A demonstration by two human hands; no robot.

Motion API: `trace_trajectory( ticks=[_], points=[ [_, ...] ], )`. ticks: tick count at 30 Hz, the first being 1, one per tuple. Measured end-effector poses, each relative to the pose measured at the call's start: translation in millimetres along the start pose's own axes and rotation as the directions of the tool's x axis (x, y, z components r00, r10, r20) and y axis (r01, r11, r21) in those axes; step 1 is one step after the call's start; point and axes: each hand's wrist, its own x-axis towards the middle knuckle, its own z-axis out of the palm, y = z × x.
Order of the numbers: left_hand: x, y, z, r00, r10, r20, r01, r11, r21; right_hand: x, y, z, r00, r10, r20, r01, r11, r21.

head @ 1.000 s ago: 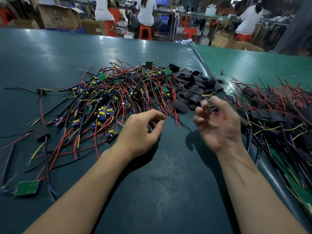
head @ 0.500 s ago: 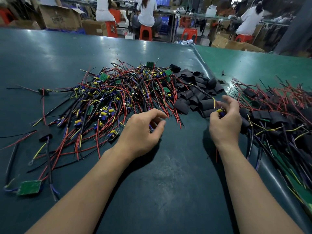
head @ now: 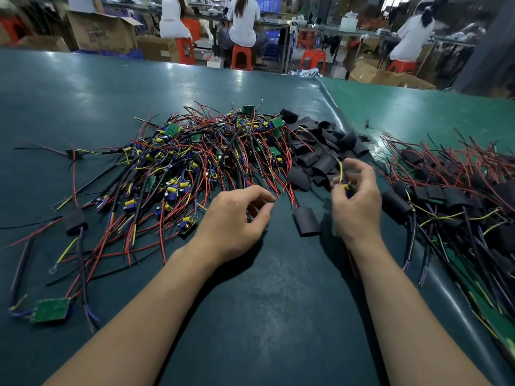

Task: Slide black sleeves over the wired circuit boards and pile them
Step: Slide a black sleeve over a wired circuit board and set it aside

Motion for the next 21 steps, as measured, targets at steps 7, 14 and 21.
trace_trajectory(
  ticks=[7, 14, 21],
  points=[
    [-2.3, 6.6, 2.9, 0.99, 0.02, 0.142, -0.031, 0.997, 0.077, -16.2, -25.0, 14.5, 0.941, 0.123, 0.317, -0.25, 0.883, 0.398],
    [-5.2, 17.2, 6.4, 0.941, 0.004, 0.338, -0.067, 0.982, 0.176, -8.6, -35.3, 6.3, 0.89, 0.306, 0.339, -0.452, 0.482, 0.75],
    [-2.5, 13.6, -18.3, 0.856, 0.058, 0.514, -0.096, 0.994, 0.048, -8.8, -31.6, -1.5, 0.698, 0.329, 0.636, -0.708, 0.451, 0.544]
  ],
)
